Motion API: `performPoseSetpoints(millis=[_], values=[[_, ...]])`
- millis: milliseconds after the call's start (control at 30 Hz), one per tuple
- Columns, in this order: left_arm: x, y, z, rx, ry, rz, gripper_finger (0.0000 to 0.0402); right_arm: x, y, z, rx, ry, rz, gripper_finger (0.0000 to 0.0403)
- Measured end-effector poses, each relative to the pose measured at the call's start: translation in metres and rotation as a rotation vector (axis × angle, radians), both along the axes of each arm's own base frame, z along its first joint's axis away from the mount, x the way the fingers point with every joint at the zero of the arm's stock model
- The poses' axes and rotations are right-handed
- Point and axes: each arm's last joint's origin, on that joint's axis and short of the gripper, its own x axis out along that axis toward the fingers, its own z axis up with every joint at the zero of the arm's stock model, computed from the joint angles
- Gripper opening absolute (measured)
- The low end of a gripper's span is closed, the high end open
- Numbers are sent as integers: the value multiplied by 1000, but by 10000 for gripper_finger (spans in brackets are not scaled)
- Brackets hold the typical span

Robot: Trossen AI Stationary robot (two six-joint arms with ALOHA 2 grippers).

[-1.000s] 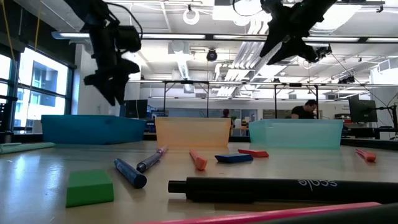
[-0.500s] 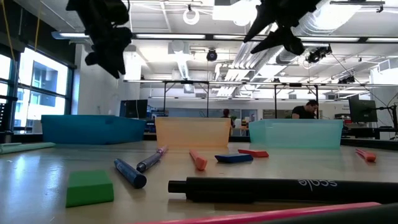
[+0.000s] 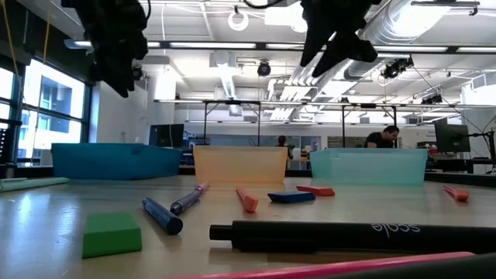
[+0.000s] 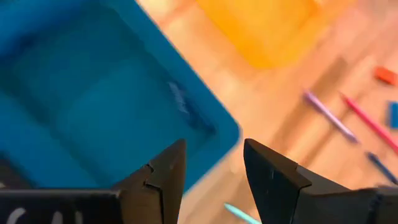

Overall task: Sort crayons/erasers/pens/pencils in bins
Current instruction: Put the orange eraser into the green bin

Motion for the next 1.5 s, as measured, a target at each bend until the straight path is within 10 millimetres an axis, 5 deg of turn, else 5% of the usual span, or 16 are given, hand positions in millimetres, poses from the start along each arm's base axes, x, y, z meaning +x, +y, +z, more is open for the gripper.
performPoseSetpoints(millis=[267,533,1000,1500], values=[[-4,-5,-20,-33,25,6,133,34,15,-12,-7,173,35,142],[-4,-5,-20,-8,34,-52,131,60,34,-58,90,308,53,142],[-4,-6,-20,15,45,-110,131,78,50,-105,188,381,-99,182],[-4,-6,-20,20,47,-119,131,87,53,-143,216,474,-127,184]])
